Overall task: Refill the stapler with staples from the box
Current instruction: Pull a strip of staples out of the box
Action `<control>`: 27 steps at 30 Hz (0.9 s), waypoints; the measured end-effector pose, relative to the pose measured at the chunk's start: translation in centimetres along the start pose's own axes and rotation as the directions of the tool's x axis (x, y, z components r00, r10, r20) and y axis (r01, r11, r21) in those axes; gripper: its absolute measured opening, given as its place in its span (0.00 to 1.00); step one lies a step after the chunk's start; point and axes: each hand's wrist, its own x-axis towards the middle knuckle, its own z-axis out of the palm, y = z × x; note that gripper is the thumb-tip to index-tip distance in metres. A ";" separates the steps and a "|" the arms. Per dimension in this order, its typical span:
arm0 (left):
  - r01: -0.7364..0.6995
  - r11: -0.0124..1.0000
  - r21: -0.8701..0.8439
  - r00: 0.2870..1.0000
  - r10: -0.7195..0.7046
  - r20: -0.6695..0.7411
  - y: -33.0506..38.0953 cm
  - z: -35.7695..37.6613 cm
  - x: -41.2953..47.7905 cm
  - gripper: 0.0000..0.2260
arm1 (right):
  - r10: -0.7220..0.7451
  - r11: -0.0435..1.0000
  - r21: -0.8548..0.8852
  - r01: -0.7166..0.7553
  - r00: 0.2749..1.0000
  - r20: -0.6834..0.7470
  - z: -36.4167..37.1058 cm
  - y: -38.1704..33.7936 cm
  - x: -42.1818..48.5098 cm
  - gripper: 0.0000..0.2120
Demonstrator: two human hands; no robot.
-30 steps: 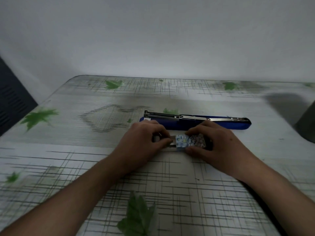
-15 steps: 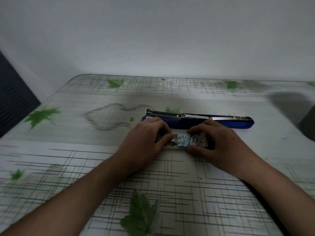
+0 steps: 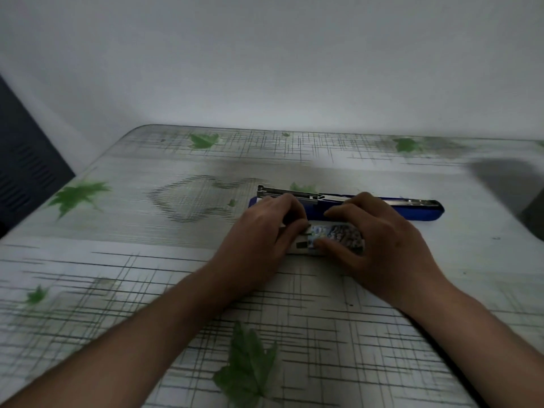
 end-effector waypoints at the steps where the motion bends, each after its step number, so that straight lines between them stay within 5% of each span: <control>1: -0.007 1.000 0.001 1.000 0.007 0.006 0.0 0.1 0.0 0.02 | -0.007 1.000 -0.020 0.007 1.000 -0.003 0.0 -0.2 0.0 0.22; 27: -0.105 0.991 -0.089 0.993 0.110 0.052 0.6 -0.2 -0.4 0.10 | -0.027 0.983 0.180 0.033 0.999 -0.039 0.1 -1.2 0.1 0.14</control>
